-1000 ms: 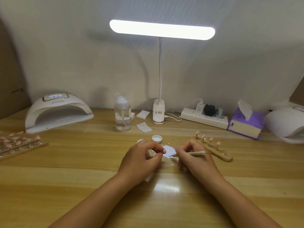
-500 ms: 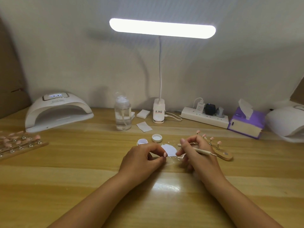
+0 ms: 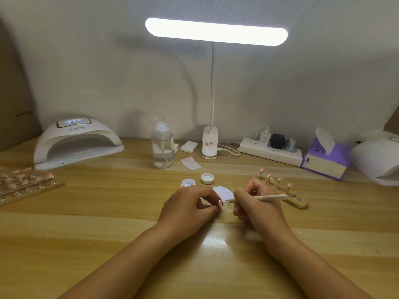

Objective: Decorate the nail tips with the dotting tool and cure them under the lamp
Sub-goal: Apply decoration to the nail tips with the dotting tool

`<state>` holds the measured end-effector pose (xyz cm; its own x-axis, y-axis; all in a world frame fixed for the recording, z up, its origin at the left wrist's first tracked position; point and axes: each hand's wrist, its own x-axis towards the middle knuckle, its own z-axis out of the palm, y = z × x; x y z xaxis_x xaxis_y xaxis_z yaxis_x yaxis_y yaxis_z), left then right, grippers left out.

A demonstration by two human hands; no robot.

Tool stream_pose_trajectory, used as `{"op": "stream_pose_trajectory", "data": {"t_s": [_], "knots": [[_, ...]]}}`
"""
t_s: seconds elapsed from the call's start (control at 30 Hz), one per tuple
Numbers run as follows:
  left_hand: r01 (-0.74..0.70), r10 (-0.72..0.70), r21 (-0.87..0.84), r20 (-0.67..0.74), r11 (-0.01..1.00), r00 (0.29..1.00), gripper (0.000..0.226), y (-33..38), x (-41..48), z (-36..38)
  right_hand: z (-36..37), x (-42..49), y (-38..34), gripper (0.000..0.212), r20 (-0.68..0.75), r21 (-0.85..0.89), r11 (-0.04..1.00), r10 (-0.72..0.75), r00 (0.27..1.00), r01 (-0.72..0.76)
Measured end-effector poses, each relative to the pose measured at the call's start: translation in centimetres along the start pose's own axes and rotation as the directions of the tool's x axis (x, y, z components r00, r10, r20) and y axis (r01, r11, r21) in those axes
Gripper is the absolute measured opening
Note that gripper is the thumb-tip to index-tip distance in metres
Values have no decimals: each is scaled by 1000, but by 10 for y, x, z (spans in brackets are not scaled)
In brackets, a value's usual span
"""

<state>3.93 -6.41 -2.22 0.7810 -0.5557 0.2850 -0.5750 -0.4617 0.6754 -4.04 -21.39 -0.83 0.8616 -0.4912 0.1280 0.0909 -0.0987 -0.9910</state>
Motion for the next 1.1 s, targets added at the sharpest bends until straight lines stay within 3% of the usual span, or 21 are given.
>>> {"op": "stream_pose_trajectory", "data": {"t_s": [0.53, 0.83, 1.0, 1.1], "knots": [[-29, 30, 23, -12, 999, 999, 13, -2, 0, 1, 1, -2, -2, 37, 57, -56, 998, -16, 998, 19], [-27, 27, 14, -12, 1000, 1000, 14, -2, 1, 1, 0, 0, 1, 26, 55, -56, 998, -20, 998, 23], [-25, 25, -10, -10, 1000, 1000, 12, -2, 1, 2, -1, -1, -1, 41, 37, 5, 999, -35, 999, 34], [-21, 21, -16, -7, 1000, 1000, 13, -2, 1, 2, -3, -2, -2, 39, -9, 87, 995, -48, 999, 48]]}}
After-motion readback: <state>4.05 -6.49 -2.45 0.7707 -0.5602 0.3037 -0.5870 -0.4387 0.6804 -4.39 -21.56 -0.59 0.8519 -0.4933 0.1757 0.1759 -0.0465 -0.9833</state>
